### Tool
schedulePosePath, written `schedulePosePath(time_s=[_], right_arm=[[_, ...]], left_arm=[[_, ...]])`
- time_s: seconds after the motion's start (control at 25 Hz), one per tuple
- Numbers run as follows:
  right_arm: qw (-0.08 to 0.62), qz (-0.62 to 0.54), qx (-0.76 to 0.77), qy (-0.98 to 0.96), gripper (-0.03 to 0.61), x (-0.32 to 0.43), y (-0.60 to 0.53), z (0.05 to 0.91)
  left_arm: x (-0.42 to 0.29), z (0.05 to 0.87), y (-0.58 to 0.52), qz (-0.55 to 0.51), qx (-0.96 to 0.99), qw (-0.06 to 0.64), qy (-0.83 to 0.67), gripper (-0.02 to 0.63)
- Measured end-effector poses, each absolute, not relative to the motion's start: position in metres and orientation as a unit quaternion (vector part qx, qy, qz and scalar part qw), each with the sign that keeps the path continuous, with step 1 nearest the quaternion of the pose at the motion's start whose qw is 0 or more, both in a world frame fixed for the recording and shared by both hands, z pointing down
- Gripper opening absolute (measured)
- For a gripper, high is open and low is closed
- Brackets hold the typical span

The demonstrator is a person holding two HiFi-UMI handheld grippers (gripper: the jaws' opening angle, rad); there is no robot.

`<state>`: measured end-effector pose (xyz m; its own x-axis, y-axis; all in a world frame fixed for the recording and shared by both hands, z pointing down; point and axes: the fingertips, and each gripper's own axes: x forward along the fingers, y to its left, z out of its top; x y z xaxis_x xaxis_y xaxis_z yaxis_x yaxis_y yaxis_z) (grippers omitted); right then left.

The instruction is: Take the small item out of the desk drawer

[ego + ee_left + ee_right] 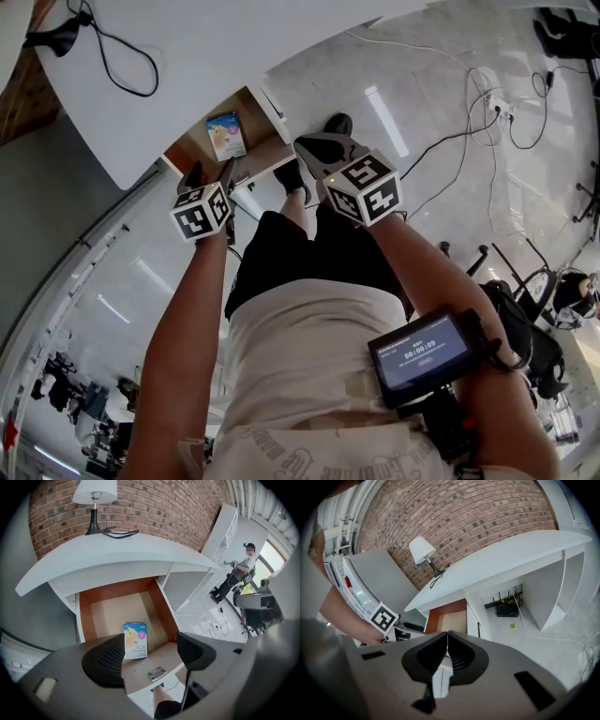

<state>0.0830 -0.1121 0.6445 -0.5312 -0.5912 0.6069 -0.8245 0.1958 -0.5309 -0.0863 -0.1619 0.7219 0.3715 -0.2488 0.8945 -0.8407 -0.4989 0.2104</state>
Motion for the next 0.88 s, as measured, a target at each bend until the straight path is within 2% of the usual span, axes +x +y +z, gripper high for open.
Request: schedulePosePath(time_s=[0.88], right_arm=[[0.105, 0.449, 0.425, -0.779, 0.006, 0.068, -0.112, 0.68]], left_arm=[[-0.062, 0.785, -0.176, 0.461, 0.721, 0.352, -0.379, 0.36]])
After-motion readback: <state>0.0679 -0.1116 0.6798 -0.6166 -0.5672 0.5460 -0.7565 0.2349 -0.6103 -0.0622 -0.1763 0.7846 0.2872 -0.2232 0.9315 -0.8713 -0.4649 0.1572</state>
